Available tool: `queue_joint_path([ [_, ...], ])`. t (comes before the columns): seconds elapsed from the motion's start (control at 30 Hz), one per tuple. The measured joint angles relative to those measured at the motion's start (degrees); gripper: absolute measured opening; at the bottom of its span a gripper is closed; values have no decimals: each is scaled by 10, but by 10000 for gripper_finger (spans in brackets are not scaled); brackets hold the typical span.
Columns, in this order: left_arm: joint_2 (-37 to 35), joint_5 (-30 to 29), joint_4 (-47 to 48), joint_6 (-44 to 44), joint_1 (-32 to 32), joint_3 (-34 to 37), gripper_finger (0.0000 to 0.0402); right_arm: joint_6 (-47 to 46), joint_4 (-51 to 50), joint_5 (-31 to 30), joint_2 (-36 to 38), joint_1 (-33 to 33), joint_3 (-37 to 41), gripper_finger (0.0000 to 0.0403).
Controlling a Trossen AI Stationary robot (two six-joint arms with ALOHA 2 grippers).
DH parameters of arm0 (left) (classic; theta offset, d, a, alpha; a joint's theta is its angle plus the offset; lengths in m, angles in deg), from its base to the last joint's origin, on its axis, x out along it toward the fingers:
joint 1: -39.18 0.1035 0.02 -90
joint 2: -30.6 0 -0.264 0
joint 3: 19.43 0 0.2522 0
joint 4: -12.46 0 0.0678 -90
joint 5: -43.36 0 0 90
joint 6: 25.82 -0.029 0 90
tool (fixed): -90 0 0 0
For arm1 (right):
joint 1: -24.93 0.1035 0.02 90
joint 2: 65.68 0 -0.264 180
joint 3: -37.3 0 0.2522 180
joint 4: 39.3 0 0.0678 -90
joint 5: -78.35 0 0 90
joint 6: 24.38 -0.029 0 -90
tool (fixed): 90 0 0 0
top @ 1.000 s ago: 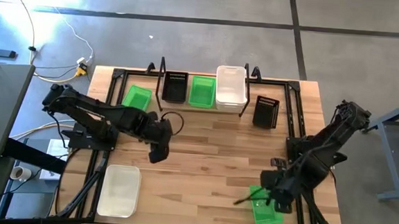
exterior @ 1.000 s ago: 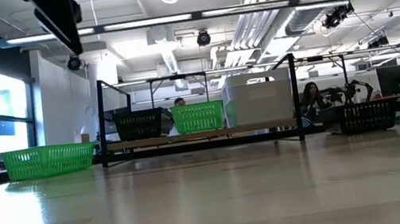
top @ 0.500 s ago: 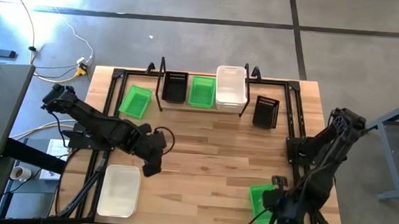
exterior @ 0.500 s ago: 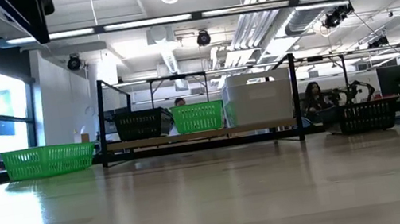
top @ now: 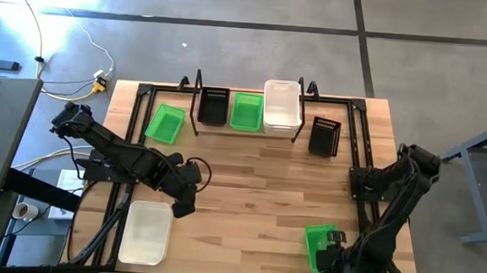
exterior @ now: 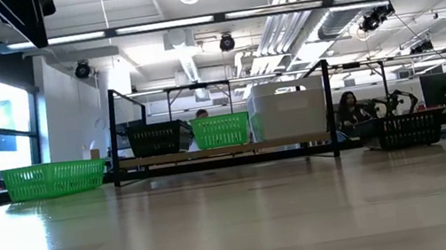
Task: Stack baskets on shelf by color
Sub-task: Stack the bottom green bin on the green bin on the shelf
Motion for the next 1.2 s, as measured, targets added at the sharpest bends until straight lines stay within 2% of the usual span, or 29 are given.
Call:
queue_joint_path([
  [0.2, 0, 0, 0, 0, 0, 0, 188, -4, 17, 26, -34, 11, 0, 154],
  [0.67, 0, 0, 0, 0, 0, 0, 188, -5, 14, 29, -115, 17, 0, 150],
  [0.8, 0, 0, 0, 0, 0, 0, 188, -4, 14, 40, -128, 17, 0, 114],
  [0.97, 0, 0, 0, 0, 0, 0, 188, -4, 13, 43, -126, 13, 0, 17],
  [1.2, 0, 0, 0, -6, 0, 0, 188, 5, 13, 34, -104, -13, -1, 5],
])
